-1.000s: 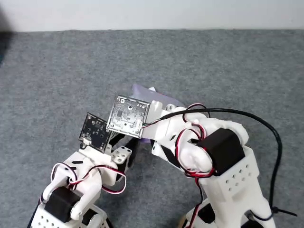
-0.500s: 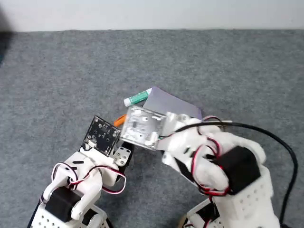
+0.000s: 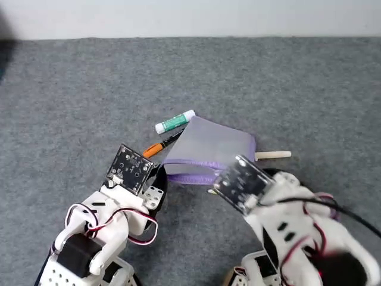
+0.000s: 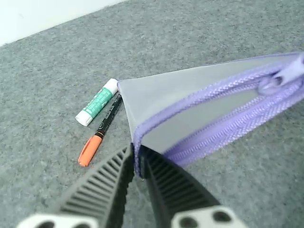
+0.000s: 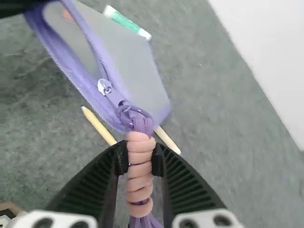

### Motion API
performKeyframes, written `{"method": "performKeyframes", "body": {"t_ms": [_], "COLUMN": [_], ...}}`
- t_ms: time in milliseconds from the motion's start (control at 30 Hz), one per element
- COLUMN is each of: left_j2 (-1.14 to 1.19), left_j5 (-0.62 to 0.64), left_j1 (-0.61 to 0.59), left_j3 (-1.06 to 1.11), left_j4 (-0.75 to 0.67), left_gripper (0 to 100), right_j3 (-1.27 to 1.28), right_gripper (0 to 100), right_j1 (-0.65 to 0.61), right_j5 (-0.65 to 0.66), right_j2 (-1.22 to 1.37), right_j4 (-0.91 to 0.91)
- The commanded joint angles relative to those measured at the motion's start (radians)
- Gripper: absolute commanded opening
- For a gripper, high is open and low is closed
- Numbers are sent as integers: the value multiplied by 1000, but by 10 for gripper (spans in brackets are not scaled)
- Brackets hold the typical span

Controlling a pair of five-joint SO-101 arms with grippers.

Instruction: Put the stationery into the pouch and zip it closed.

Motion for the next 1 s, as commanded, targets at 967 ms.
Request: {"method": "performKeyframes", "body": {"t_ms": [967], "left_j2": [14], "left_j5": [43], "left_j1": [6], "left_j3": [154], "left_j4": [-308], "left_gripper": [120], "right_j3": [34], "right_gripper": [9], "right_j1": [41], "right_j5": [-6], "right_j2": [-68], "right_j4": [36]}}
